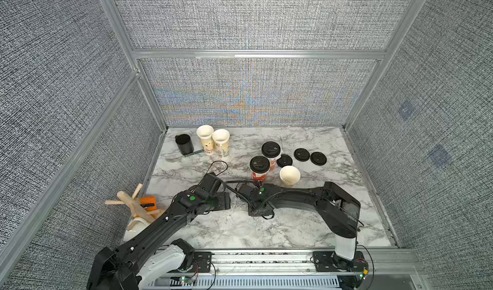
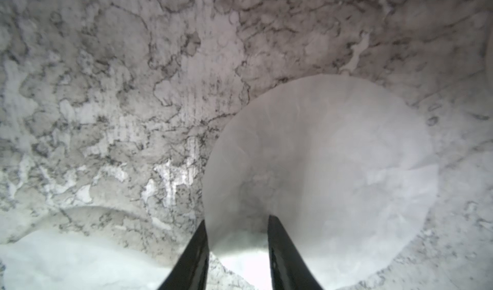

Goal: Put the leak-proof paper on the milk tea cups
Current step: Pick up the leak-proof paper from the center of the board, then place the leak-proof paper at the cup.

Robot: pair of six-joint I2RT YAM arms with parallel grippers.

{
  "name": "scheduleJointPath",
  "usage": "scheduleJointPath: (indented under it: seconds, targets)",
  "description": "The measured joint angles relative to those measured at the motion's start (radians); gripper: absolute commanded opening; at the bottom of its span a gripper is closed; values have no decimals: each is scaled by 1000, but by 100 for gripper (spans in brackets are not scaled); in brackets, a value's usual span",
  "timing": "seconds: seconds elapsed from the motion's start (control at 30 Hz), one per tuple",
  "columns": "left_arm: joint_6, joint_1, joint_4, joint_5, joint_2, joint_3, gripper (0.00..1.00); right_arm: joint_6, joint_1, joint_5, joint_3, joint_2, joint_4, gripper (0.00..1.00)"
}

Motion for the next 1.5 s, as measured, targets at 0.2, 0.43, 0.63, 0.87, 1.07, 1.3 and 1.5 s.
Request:
scheduleJointPath:
  seconds: [0.2, 0.43, 0.63, 0.87, 1.07, 1.3, 1.5]
  targets:
    - [1, 6, -5, -5, -27, -6, 86, -11, -2, 2, -14, 3, 22, 15]
    - [4, 10, -12, -10, -38, -1, 86, -16, 2, 1, -14, -9, 29, 4]
    - [8, 10, -28, -11, -41, 14, 86, -19, 8, -21, -11, -58, -39, 0]
    - [12, 11, -63, -20, -41, 47, 86, -72, 17, -26, 13, -270, -63, 0]
    - [16, 11, -98, -30, -51, 87, 85, -122, 11, 3, 89, -479, -143, 0]
    - [23, 11, -121, -4, -54, 111, 85, -228, -112, 86, 176, -621, -323, 0]
    - [26, 11, -119, 45, -45, 113, 85, -404, -258, 113, 275, -576, -447, 0]
